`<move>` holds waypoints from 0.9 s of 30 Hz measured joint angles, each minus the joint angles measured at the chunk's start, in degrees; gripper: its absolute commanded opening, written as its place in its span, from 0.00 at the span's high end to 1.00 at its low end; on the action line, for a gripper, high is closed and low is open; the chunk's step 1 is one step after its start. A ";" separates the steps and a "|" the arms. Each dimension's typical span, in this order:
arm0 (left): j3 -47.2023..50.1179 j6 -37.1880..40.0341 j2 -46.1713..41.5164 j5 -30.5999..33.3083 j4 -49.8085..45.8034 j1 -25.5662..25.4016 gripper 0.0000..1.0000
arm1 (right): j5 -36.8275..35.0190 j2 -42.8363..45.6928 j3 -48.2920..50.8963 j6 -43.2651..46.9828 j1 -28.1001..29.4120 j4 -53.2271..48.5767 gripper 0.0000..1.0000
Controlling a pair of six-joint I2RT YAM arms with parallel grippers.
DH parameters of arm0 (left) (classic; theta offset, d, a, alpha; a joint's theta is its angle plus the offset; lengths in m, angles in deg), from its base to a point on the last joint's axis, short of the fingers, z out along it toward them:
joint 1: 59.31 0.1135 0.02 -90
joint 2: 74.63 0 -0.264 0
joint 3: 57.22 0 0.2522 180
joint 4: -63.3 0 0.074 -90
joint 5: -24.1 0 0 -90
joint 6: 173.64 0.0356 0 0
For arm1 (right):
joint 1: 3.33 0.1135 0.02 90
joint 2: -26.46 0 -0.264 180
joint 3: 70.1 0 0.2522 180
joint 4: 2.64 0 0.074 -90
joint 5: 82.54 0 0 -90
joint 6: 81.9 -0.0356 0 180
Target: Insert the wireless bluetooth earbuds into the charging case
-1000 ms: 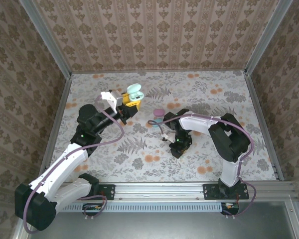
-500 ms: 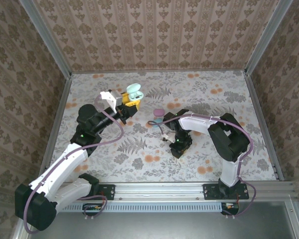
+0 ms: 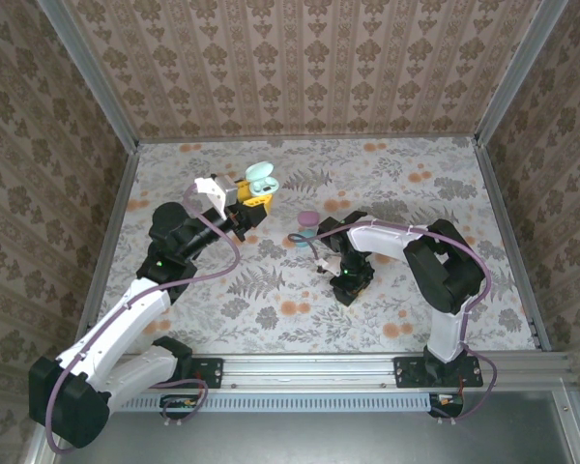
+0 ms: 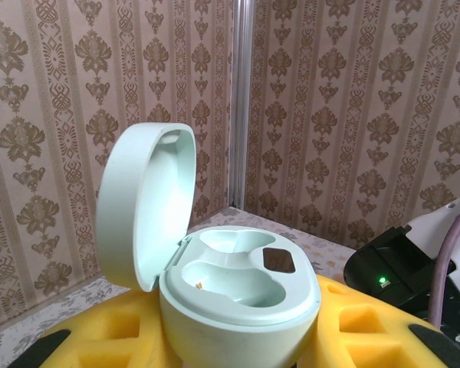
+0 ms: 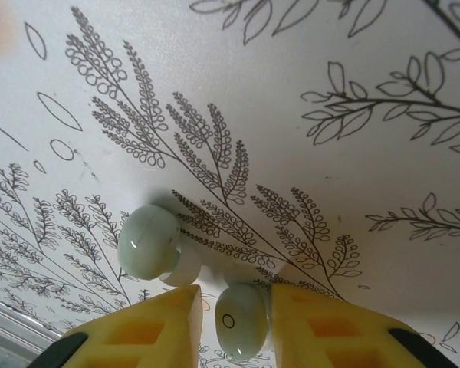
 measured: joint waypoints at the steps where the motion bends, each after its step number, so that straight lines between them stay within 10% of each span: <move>1: 0.00 0.00 0.00 0.00 0.00 0.00 0.74 | 0.00 0.00 0.00 -0.04 0.00 0.02 0.71; 18: 0.00 0.00 0.00 0.00 -0.24 0.00 0.74 | -2.01 1.49 0.26 -6.99 -1.81 1.51 0.77; 27: 0.00 0.00 1.36 -0.28 -0.22 0.00 0.74 | 1.95 16.55 4.50 -18.80 -7.91 9.90 0.78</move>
